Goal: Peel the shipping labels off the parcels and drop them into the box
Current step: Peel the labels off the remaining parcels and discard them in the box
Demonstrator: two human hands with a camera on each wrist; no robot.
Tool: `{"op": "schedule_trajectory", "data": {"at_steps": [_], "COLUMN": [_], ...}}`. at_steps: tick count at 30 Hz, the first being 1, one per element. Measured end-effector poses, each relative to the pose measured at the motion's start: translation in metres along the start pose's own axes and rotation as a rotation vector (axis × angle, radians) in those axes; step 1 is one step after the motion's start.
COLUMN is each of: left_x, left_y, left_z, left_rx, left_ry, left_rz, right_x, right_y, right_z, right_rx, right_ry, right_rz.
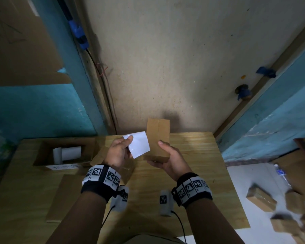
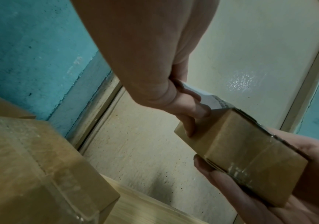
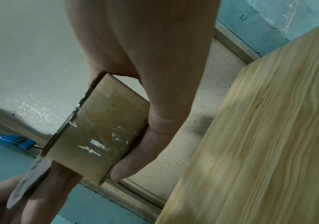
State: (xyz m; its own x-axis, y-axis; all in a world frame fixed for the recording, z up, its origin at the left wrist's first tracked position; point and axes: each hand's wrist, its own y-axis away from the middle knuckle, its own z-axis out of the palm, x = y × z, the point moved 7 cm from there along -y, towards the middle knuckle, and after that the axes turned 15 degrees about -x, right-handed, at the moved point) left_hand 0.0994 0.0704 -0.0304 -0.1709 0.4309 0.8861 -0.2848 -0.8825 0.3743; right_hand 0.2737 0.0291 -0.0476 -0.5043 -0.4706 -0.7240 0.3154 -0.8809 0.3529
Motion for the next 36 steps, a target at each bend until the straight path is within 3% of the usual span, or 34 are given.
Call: {"op": "schedule_trajectory", "data": {"at_steps": [6,36], "left_x": [0.006,0.002], "left_y": [0.003,0.008], "left_z": [-0.004,-0.004], "left_rx": [0.063,-0.006], "left_ry": [0.02,0.374], "left_rz": [0.004,0.04], "right_x": [0.005,0.013], "right_y": [-0.006,-0.006], "right_z": [0.001,0.007], "right_rx": [0.015,0.058], "right_ry": [0.009,-0.082], "right_rz": [-0.002,-0.013]}}
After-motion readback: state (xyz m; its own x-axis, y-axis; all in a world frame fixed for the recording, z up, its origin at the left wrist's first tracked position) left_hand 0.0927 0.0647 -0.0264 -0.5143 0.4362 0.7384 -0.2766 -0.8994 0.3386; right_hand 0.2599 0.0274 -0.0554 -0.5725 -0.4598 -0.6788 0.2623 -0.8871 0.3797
